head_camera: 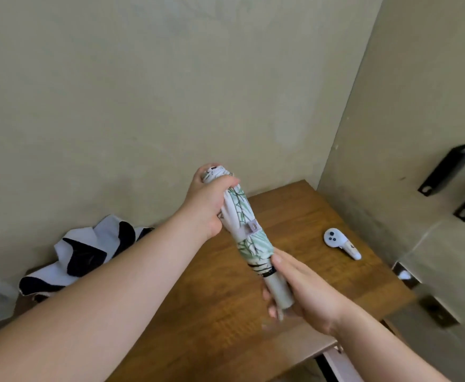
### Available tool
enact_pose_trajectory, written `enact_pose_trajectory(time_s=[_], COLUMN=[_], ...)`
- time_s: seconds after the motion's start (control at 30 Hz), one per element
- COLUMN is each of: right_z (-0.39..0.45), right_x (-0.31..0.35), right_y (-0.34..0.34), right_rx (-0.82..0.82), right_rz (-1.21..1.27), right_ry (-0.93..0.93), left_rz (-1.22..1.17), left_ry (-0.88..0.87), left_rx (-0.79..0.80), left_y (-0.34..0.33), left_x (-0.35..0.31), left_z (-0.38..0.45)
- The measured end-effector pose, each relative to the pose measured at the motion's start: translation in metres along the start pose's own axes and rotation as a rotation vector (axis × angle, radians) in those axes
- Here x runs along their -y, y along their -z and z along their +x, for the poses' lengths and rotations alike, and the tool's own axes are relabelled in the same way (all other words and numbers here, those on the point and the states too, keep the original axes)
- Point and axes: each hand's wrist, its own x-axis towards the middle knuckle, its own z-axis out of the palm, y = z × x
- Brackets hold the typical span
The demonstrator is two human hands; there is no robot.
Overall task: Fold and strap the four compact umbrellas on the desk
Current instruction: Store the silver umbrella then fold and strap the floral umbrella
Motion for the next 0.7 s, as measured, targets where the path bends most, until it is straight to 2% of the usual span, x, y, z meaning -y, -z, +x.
enact_pose_trajectory(time_s=[0.07,0.13,0.23,0.3,0.43,0.57,0.63,0.7], right_z=[-0.015,-0.03,-0.052,-0.072,-0.122,-0.175,-0.197,-0.212], right_x=[-0.022,-0.047,-0.085,-0.11,-0.159,-0.2,-0.22,-0.238], right_y=[0.028,0.053,0.093,0.123,0.181,0.229,0.248,0.265], right_rx=[-0.15,-0.305,-0.58,-0.767,-1.109,-1.34,-1.386,-1.318], right_rz=[0.061,0.276,0.579,0.639,0.509,0.352,0.262,0.166], right_ry=[0.002,0.01,0.03,0.04,0.017,-0.082,-0.164,-0.27], left_rz=[-0.021,-0.007,0.122,0.251,0.394,0.438,0.487,0.494], left_ry=[0.049,0.122,0.315,0.467,0.656,0.793,0.873,0.944], left_rx=[-0.029,-0.013,0.148,0.206,0.281,0.304,0.298,0.236], left_y=[-0.019,-0.034,-0.062,-0.081,-0.115,-0.141,-0.146,-0.144], left_x=[0.022,0.046,0.095,0.139,0.239,0.331,0.367,0.399], left_z=[0.005,0.01,0.014,0.009,-0.011,-0.049,-0.07,-0.082])
